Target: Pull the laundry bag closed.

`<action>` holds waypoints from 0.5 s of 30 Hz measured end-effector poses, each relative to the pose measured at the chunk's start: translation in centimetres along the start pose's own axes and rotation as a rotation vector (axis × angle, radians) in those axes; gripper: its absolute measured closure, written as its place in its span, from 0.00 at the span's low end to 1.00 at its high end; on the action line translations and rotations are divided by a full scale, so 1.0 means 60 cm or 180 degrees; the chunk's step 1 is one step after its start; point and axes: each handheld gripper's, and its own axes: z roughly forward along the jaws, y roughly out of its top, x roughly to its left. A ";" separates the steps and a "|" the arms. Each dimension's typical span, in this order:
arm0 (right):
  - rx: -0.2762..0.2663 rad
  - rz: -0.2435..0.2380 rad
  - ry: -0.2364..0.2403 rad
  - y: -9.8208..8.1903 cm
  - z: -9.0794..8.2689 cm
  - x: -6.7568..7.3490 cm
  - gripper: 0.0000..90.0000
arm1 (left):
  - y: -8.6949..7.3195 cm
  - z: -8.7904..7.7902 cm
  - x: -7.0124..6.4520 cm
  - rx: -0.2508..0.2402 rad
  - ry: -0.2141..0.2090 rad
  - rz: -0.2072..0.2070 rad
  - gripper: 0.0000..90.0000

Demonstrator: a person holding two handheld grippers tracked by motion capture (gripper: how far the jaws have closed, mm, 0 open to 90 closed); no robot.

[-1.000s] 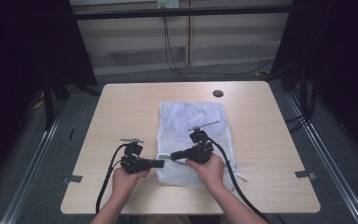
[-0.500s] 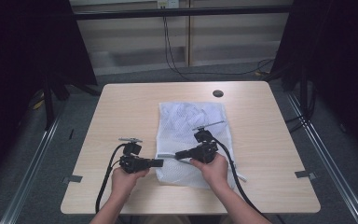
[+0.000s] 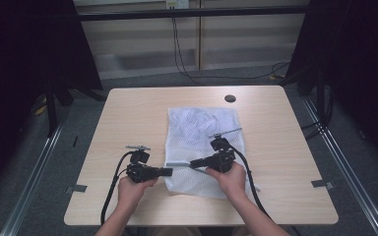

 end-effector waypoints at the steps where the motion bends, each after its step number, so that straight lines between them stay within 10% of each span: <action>1: -0.0002 0.0000 -0.0008 0.000 -0.002 -0.001 0.96 | 0.000 0.000 0.000 -0.0001 -0.0001 0.0004 0.99; 15: 0.0003 -0.0001 -0.0013 -0.008 -0.015 -0.010 0.96 | 0.000 0.001 -0.002 0.0016 -0.0001 0.0007 0.99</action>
